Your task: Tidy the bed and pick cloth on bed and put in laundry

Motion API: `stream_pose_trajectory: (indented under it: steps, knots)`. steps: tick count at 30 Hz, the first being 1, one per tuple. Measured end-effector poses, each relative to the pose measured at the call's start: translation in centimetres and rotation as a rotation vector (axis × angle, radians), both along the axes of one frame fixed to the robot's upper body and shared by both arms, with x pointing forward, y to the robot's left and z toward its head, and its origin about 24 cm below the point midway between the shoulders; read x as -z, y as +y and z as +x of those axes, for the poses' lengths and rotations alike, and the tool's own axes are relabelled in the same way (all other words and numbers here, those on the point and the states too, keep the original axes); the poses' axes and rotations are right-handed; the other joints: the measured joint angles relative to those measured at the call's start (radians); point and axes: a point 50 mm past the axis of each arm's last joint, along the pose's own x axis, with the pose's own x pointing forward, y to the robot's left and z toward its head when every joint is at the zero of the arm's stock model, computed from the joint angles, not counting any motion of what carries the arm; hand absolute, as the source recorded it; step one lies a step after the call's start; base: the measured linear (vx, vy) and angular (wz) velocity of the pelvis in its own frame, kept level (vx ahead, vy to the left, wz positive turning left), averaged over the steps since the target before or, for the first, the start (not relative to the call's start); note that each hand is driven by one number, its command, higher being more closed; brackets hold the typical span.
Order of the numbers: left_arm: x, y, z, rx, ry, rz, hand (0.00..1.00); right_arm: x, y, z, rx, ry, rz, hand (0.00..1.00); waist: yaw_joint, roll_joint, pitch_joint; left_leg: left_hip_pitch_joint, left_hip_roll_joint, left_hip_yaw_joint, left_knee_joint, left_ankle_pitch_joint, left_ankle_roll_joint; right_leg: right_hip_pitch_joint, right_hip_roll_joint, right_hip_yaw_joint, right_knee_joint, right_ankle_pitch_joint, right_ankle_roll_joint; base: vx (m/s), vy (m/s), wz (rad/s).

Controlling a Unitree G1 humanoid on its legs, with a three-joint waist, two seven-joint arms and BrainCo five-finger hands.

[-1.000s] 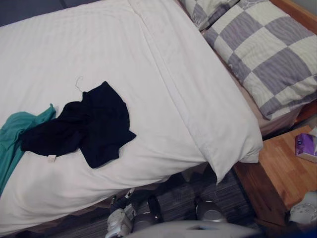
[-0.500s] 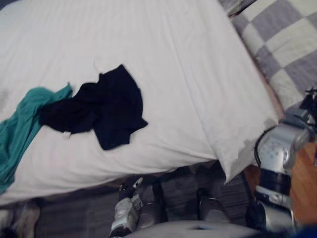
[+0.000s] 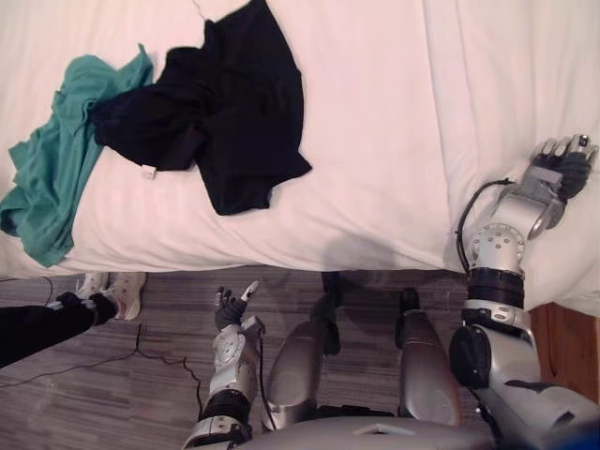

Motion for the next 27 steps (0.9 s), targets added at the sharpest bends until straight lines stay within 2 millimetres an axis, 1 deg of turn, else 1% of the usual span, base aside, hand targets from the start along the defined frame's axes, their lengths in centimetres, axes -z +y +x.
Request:
stream_pose_trajectory:
  steps: [2,3,4,5,7,8,10,11,12,13,14,15,16,17,18,19,20,21,22,23,24,25,26,27]
  knots:
    - [-0.4,-0.7,0.9,0.010,-0.001,0.011,0.00,0.2,0.7,0.0,-0.030,-0.020,-0.024,1.00,-0.018,-0.014,0.007,-0.010,0.001,0.005,0.000,0.000,0.000,-0.012,0.001,0.004,0.002,0.000,0.000,0.01,-0.002,-0.03]
    - [-0.8,-0.3,1.6,-0.014,-0.012,0.010,0.00,0.7,1.3,0.1,-0.055,-0.018,-0.031,1.00,-0.035,-0.033,0.016,-0.008,0.002,0.010,0.000,-0.001,-0.001,-0.012,0.004,0.010,0.001,0.000,0.000,0.02,-0.004,-0.14]
    - [-1.1,0.4,2.1,-0.028,-0.025,0.008,0.00,1.8,1.5,-0.2,-0.067,-0.001,-0.036,1.00,-0.044,-0.052,0.017,-0.006,0.004,0.021,0.004,-0.004,-0.002,-0.012,0.008,0.018,-0.003,0.000,-0.001,0.04,-0.004,-0.18]
    - [-1.2,0.8,2.2,-0.038,-0.034,0.006,0.00,2.5,1.6,-0.5,-0.068,0.013,-0.037,1.00,-0.047,-0.065,0.017,-0.008,0.006,0.027,0.017,-0.014,-0.001,-0.008,0.009,0.025,-0.008,0.001,-0.001,0.06,-0.008,-0.26]
    - [-1.1,1.9,1.9,-0.071,-0.040,-0.004,0.00,5.2,1.5,-1.6,-0.060,0.082,-0.018,1.00,-0.055,-0.100,0.018,-0.006,0.016,0.048,0.083,-0.059,0.000,0.024,0.014,0.043,-0.028,0.003,-0.002,0.07,-0.009,-0.25]
    - [-1.0,2.1,1.8,-0.081,-0.037,-0.008,0.00,5.9,1.4,-2.0,-0.055,0.102,-0.010,1.00,-0.058,-0.104,0.018,-0.004,0.021,0.051,0.098,-0.070,0.000,0.037,0.017,0.043,-0.038,0.006,-0.003,0.07,-0.007,-0.18]
    - [-0.6,3.2,0.9,-0.112,-0.022,-0.020,0.00,9.0,1.3,-3.3,-0.050,0.201,0.035,1.00,-0.066,-0.133,0.012,0.012,0.037,0.066,0.142,-0.105,-0.003,0.080,0.028,0.051,-0.065,0.009,-0.007,0.06,-0.013,-0.21]
    - [-0.3,3.4,0.5,-0.125,-0.014,-0.021,0.00,9.8,1.5,-3.6,-0.054,0.229,0.046,1.00,-0.072,-0.142,0.013,0.022,0.039,0.071,0.149,-0.113,-0.004,0.092,0.030,0.054,-0.073,0.009,-0.007,0.05,-0.020,-0.33]
    - [0.2,3.8,-0.4,-0.152,0.010,-0.029,0.00,12.5,1.5,-4.6,-0.057,0.337,0.095,1.00,-0.077,-0.159,0.009,0.037,0.048,0.085,0.166,-0.133,-0.006,0.114,0.036,0.068,-0.084,0.009,-0.008,0.07,-0.013,-0.35]
    - [0.8,3.7,-1.0,-0.157,0.040,-0.041,0.00,16.6,1.1,-6.5,-0.046,0.511,0.183,1.00,-0.078,-0.163,0.008,0.053,0.056,0.090,0.186,-0.153,-0.010,0.145,0.042,0.074,-0.103,0.012,-0.009,0.07,-0.008,-0.34]
    - [1.1,3.6,-1.3,-0.156,0.054,-0.048,0.00,18.8,1.0,-7.8,-0.040,0.612,0.236,1.00,-0.079,-0.165,0.009,0.064,0.058,0.094,0.189,-0.161,-0.010,0.160,0.044,0.077,-0.111,0.012,-0.009,0.08,-0.001,-0.25]
    - [1.5,3.4,-1.7,-0.155,0.073,-0.058,0.00,22.1,1.2,-10.3,-0.036,0.769,0.320,1.00,-0.081,-0.165,0.009,0.081,0.060,0.101,0.190,-0.169,-0.014,0.178,0.045,0.080,-0.118,0.012,-0.009,0.08,-0.001,-0.29]
    - [2.0,3.2,-2.4,-0.168,0.095,-0.074,0.00,25.6,2.2,-13.9,-0.032,0.937,0.424,1.00,-0.082,-0.165,0.009,0.102,0.063,0.114,0.189,-0.178,-0.017,0.195,0.048,0.087,-0.126,0.012,-0.009,0.10,-0.003,-0.35]
    - [2.4,3.1,-3.0,-0.178,0.113,-0.088,0.00,27.3,2.6,-16.1,-0.037,1.039,0.474,1.00,-0.095,-0.164,0.010,0.119,0.065,0.122,0.189,-0.186,-0.019,0.211,0.050,0.094,-0.134,0.012,-0.009,0.12,-0.003,-0.45]
    - [2.9,3.0,-3.7,-0.181,0.142,-0.099,0.00,28.7,2.9,-18.8,-0.028,1.130,0.512,1.00,-0.106,-0.163,0.010,0.149,0.069,0.137,0.188,-0.198,-0.022,0.235,0.052,0.102,-0.141,0.013,-0.007,0.11,-0.004,-0.43]
    - [3.1,2.9,-4.1,-0.186,0.155,-0.105,0.00,29.3,3.0,-20.6,-0.016,1.176,0.527,1.00,-0.107,-0.164,0.009,0.172,0.072,0.146,0.186,-0.203,-0.025,0.255,0.055,0.111,-0.147,0.015,-0.003,0.12,-0.013,-0.44]
    - [3.3,2.8,-4.3,-0.191,0.163,-0.113,0.00,29.8,3.0,-22.3,-0.009,1.227,0.527,0.00,-0.106,-0.168,0.005,0.205,0.077,0.160,0.180,-0.204,-0.027,0.279,0.057,0.113,-0.147,0.018,0.001,0.08,-0.018,-0.32]
    - [3.4,2.8,-4.6,-0.192,0.171,-0.115,0.00,30.1,3.1,-23.2,-0.013,1.261,0.523,0.00,-0.105,-0.171,-0.006,0.217,0.078,0.167,0.172,-0.205,-0.028,0.284,0.059,0.114,-0.147,0.018,0.001,0.09,-0.033,-0.23]
    - [3.7,2.9,-5.3,-0.203,0.189,-0.115,0.00,30.5,3.5,-23.9,-0.050,1.318,0.494,0.00,-0.102,-0.176,-0.042,0.228,0.081,0.171,0.159,-0.205,-0.030,0.288,0.062,0.113,-0.152,0.018,0.001,0.07,-0.028,-0.11]
    - [3.9,2.9,-5.6,-0.203,0.199,-0.113,0.00,30.6,3.8,-24.0,-0.084,1.351,0.461,0.00,-0.100,-0.179,-0.055,0.236,0.082,0.171,0.151,-0.204,-0.031,0.296,0.063,0.112,-0.157,0.018,0.001,0.08,-0.029,0.00]
    - [4.4,2.7,-6.4,-0.187,0.239,-0.103,0.00,30.8,4.3,-24.0,-0.156,1.409,0.390,0.00,-0.096,-0.181,-0.086,0.248,0.083,0.166,0.144,-0.203,-0.032,0.315,0.063,0.105,-0.172,0.020,0.001,0.08,-0.019,0.10]
    - [5.1,2.3,-7.5,-0.179,0.286,-0.108,0.00,30.9,5.1,-23.6,-0.245,1.456,0.302,0.00,-0.091,-0.181,-0.118,0.264,0.084,0.163,0.132,-0.201,-0.035,0.331,0.063,0.091,-0.182,0.024,0.002,0.08,-0.012,0.11]
    - [5.5,2.1,-8.3,-0.168,0.318,-0.104,0.00,30.9,5.5,-23.3,-0.298,1.484,0.235,0.00,-0.088,-0.181,-0.129,0.274,0.084,0.160,0.130,-0.201,-0.035,0.344,0.063,0.089,-0.186,0.026,0.001,0.07,-0.008,0.13]
    - [5.8,2.2,-9.1,-0.159,0.348,-0.090,0.00,31.0,6.5,-22.7,-0.418,1.529,0.098,0.00,-0.075,-0.177,-0.149,0.285,0.086,0.151,0.130,-0.201,-0.035,0.366,0.063,0.074,-0.197,0.032,0.001,0.04,-0.005,0.24]
